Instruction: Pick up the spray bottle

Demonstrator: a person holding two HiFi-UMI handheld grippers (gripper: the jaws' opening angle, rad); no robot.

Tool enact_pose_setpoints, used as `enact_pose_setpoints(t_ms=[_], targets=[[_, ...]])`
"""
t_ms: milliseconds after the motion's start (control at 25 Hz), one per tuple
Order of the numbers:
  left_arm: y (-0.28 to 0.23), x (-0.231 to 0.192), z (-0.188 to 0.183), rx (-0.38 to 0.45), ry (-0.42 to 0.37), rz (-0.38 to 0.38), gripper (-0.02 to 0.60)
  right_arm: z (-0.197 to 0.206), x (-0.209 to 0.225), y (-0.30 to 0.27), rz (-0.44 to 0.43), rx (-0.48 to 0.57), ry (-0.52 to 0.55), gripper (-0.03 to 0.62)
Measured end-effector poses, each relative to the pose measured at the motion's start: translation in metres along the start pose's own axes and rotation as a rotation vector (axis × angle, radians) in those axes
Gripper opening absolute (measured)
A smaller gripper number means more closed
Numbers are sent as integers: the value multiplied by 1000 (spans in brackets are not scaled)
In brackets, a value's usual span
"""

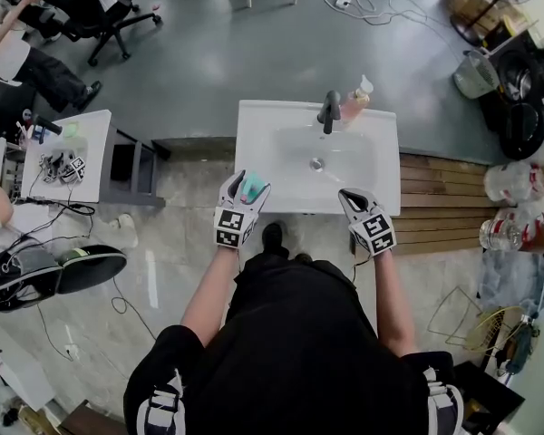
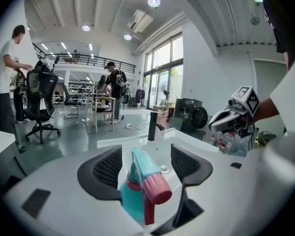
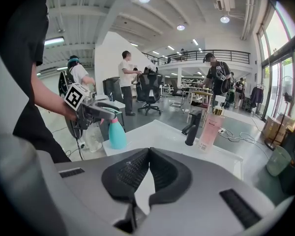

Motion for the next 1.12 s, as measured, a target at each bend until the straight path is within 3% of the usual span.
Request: enact_pose_setpoints(t_ms=[80,120,160,240,360,1120], targets=[[-1,-1,-1,3,-2,-7,294,0,1,-1,1,1,-5,15],[-1,-2,-1,5,-3,-11,215,0,1,-1,1,1,-7,15],[-1,-2,-1,7,-4,-12,183,0,1,-2,3,1,-6,15],[-2,-1,0,7,-10,-12,180,2,2,-3,6,1,-6,15],[-1,-2,-2,5,-21,-27,110,2,2,-2,7,4,-13,15],[4,-4,-4,0,-34,-19,98,3,1,-4,9,27,-30,15]])
Point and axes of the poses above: the fingertips, and each gripper's own axes: y backward along the fingers, x to its right, z out of its underside, the point moved 4 cm from there along y, backward along the fingers, and after that the axes turned 13 degrees about -y, right-handed, at the moved point
